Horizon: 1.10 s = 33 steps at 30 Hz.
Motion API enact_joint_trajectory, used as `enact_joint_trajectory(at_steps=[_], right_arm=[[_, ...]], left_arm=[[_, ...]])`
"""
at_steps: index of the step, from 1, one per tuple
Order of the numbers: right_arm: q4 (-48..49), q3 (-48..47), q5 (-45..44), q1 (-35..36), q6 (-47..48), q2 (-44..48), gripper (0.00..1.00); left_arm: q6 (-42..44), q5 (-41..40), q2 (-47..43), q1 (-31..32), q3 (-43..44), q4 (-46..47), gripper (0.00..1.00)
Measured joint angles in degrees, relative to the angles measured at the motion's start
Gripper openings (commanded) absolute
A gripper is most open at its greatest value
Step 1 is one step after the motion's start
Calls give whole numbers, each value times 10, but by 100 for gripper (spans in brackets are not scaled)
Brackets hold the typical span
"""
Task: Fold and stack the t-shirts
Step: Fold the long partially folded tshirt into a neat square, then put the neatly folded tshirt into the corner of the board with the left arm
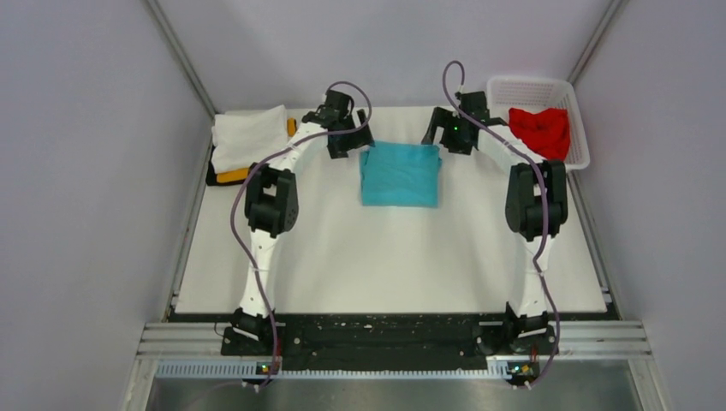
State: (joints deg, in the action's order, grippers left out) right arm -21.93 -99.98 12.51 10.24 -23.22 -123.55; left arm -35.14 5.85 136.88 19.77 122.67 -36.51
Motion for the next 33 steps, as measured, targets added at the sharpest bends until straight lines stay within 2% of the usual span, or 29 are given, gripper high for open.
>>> enact_joint_trajectory(at_steps=[5, 8, 14, 20, 22, 27, 30, 33], right_arm=[[0, 21, -21, 0, 4, 31, 99], [3, 93, -35, 0, 7, 102, 99], [24, 221, -50, 0, 8, 261, 99], [31, 307, -69, 0, 8, 365, 99], [29, 326, -77, 0, 8, 383, 99], [24, 363, -90, 0, 11, 424, 99], [23, 377, -97, 0, 11, 450, 99], [24, 391, -102, 0, 12, 476, 99]], left_arm=[[-1, 15, -21, -6, -37, 23, 99], [0, 32, -40, -5, -82, 27, 99], [4, 50, -39, 3, -100, 25, 98], [0, 62, -16, 14, -90, 40, 78], [-2, 63, -12, 17, -85, 49, 76], [0, 32, 5, 39, -64, 48, 52], [7, -4, 15, 61, -51, 44, 30], [13, -57, 22, 84, -40, 30, 1]])
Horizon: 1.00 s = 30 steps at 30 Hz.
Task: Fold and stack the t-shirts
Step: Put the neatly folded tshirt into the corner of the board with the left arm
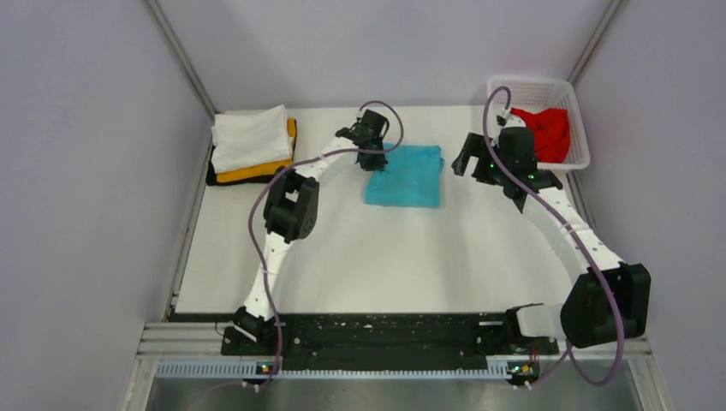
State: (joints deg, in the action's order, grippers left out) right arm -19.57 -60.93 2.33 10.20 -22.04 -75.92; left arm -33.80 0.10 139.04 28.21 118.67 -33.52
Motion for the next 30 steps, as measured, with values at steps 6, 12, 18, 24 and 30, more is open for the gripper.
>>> enact_joint_trajectory(at_steps=[6, 12, 18, 24, 30], right_arm=[[3, 18, -12, 0, 2, 28, 99], [5, 32, -29, 0, 11, 50, 99], [7, 32, -42, 0, 18, 59, 99], [7, 32, -57, 0, 26, 62, 99], [7, 33, -68, 0, 31, 61, 99]], left_arm=[[23, -132, 10, 32, 41, -50, 0], [100, -275, 1, 24, 34, -73, 0], [219, -375, -75, -26, -28, -40, 0], [340, -435, -139, -67, -41, 23, 0], [421, -445, -155, -91, -40, 64, 0]])
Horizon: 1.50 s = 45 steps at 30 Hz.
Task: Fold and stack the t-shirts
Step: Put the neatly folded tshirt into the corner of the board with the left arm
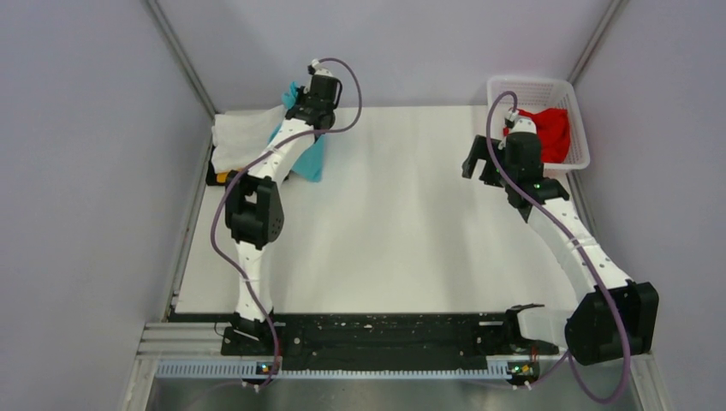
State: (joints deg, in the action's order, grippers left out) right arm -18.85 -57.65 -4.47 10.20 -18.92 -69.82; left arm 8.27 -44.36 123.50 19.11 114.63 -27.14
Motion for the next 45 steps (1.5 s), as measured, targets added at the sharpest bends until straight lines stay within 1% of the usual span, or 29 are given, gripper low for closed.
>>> enact_joint_trajectory(at_steps=[5, 8, 14, 20, 25, 31, 39, 45], right_arm=[[0, 0, -9, 0, 5, -3, 99], [0, 0, -15, 0, 7, -7, 99], [0, 0, -19, 0, 9, -11, 99], [0, 0, -20, 0, 9, -12, 99], [0, 0, -21, 0, 9, -12, 99], [0, 0, -24, 0, 9, -12, 99], [0, 0, -32, 0, 9, -28, 99], [-2, 0, -43, 0, 9, -42, 99]], left_arm=[[35, 14, 0, -21, 19, -10, 0], [38, 30, -1, -35, 40, -13, 0], [24, 70, -29, -51, 55, -42, 0], [8, 102, -61, -53, 76, -64, 0], [5, 113, -73, -53, 109, -77, 0], [-2, 119, -86, -59, 112, -78, 0], [-24, 134, -81, -102, 113, -98, 0], [-29, 166, -38, -159, 113, -97, 0]])
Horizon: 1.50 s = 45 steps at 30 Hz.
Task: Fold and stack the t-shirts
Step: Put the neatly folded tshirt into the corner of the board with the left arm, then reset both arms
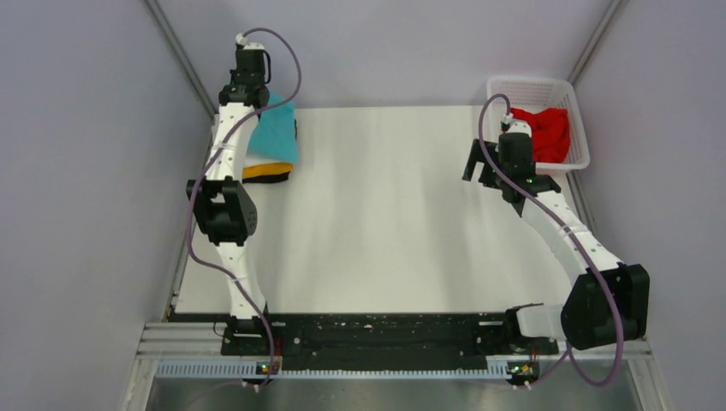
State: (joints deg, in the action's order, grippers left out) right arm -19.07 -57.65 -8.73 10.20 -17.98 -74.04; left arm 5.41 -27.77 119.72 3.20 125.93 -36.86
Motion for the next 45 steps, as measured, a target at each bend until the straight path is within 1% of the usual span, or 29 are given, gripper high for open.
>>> enact_joint_trajectory(at_steps=[4, 11, 12, 13, 14, 15, 16, 17, 18, 19, 20, 24, 28, 29, 31, 34, 36, 39, 42, 43, 45], right_arm=[[-5, 0, -8, 0, 1, -8, 99], [-7, -1, -18, 0, 4, -20, 99], [-7, -1, -19, 0, 4, -22, 99], [-7, -1, -20, 0, 4, -24, 99], [-7, -1, -21, 0, 4, -26, 99], [-9, -1, -22, 0, 4, -27, 99], [-9, -1, -23, 0, 4, -28, 99], [-10, -1, -23, 0, 4, -29, 99], [-10, -1, -24, 0, 4, -30, 99], [-10, -1, -25, 0, 4, -31, 99], [-11, -1, -26, 0, 4, -33, 99], [-11, -2, -33, 0, 4, -40, 99], [-11, -2, -44, 0, -1, -41, 99], [-10, -2, -47, 0, -3, -41, 99], [-10, -2, -54, 0, -6, -40, 99], [-1, 4, -76, 0, -12, -25, 99], [14, 25, -95, 0, -18, 4, 99], [43, 64, -114, 0, -32, 50, 99], [85, 105, -127, 0, -47, 81, 99], [99, 118, -129, 0, -53, 86, 99], [130, 146, -131, 0, -70, 91, 99]], left_arm=[[0, 16, 43, -39, 0, 6, 0], [-3, 19, 98, -91, 0, 22, 0], [-7, 21, 102, -97, -1, 23, 4], [-10, 23, 103, -102, -5, 25, 16], [-11, 25, 103, -105, -9, 27, 31], [-13, 27, 103, -108, -14, 32, 49], [-15, 28, 103, -111, -20, 38, 65], [-13, 28, 103, -112, -24, 43, 77], [-18, 29, 103, -113, -30, 48, 86], [-22, 28, 103, -114, -35, 52, 93], [-27, 26, 103, -114, -37, 54, 97], [-63, 4, 103, -113, -35, 52, 99], [-129, -10, 91, -108, -31, 23, 99], [-140, -7, 83, -106, -36, 21, 99], [-166, 4, 47, -101, -74, 23, 99], [-203, 20, -32, -83, -151, 26, 99], [-228, 29, -100, -53, -218, 36, 99], [-269, 50, -222, 25, -350, 87, 99], [-302, 77, -297, 89, -439, 122, 99], [-320, 85, -332, 118, -487, 140, 99], [-345, 88, -374, 149, -557, 163, 99]])
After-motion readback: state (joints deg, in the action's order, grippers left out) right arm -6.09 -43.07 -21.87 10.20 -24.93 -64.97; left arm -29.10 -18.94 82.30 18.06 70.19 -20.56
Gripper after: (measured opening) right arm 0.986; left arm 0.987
